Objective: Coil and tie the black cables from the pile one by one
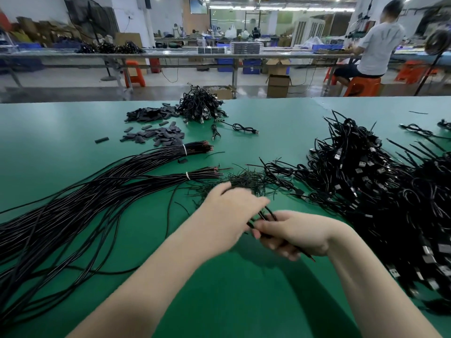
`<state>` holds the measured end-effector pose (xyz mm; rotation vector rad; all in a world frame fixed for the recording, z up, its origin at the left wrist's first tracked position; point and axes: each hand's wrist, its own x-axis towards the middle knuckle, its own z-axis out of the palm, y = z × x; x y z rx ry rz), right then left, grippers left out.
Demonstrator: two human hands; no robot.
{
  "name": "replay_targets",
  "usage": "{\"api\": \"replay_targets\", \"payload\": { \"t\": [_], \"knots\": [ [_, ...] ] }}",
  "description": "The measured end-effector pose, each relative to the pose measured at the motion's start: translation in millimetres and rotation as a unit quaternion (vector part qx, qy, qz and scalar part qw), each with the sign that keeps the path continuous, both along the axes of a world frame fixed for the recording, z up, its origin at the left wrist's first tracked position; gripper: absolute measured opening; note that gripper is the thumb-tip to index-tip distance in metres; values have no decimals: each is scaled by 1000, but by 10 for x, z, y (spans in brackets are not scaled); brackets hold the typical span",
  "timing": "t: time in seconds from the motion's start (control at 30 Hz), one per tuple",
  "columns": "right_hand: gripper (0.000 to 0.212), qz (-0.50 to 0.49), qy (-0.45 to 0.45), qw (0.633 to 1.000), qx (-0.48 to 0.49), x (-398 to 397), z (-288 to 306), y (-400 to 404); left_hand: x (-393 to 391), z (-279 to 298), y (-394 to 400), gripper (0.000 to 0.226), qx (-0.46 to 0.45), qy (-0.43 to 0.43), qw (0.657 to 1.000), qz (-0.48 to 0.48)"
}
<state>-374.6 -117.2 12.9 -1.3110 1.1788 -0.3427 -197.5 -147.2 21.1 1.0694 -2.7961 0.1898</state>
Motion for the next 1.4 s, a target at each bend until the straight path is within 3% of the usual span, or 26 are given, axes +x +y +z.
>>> {"api": "replay_targets", "payload": {
  "t": [0.07, 0.13, 0.23, 0.33, 0.4, 0.47, 0.53, 0.57, 0.63, 0.8, 1.0, 1.17, 1.4],
  "knots": [
    [26, 44, 49, 998, 15, -33, 3, 49, 15, -65, 98, 31, 14, 13, 1000, -4],
    [29, 73, 71, 994, 40, -29, -24, 84, 59, -156, 230, 18, -25, -18, 1000, -8],
    [31, 120, 65, 987, 80, -46, -56, 87, 112, -349, 371, 29, -69, -65, 994, -46],
    [37, 118, 2, 990, 76, -177, 8, 13, 171, -379, 395, 32, -87, -23, 995, -31],
    [49, -8, -70, 997, 34, -268, 63, -75, 213, -355, 336, 28, -69, 71, 993, 58],
    [54, -176, -80, 980, -55, -323, 31, -169, 253, -366, 241, 27, 40, 237, 956, 170],
    [38, -248, 69, 945, -203, -263, -98, -241, 216, -447, 201, 29, 151, 412, 871, 223],
    [30, -243, 150, 920, -267, -209, -182, -271, 170, -469, 204, 29, 159, 468, 837, 233],
    [22, -199, 237, 890, -334, -97, -307, -292, 82, -551, 218, 27, 148, 520, 811, 223],
    [11, -123, 335, 868, -345, 34, -395, -355, 111, -720, 144, 22, 159, 525, 815, 186],
    [16, -37, 399, 832, -384, 72, -410, -407, 115, -727, 59, 19, 125, 516, 818, 221],
    [13, -36, 370, 851, -372, 10, -138, -318, 88, -746, 71, 26, 97, 468, 855, 203],
    [20, -9, 335, 818, -468, 313, 136, -135, 48, -717, 136, 34, 92, 382, 897, 205]
  ]
}}
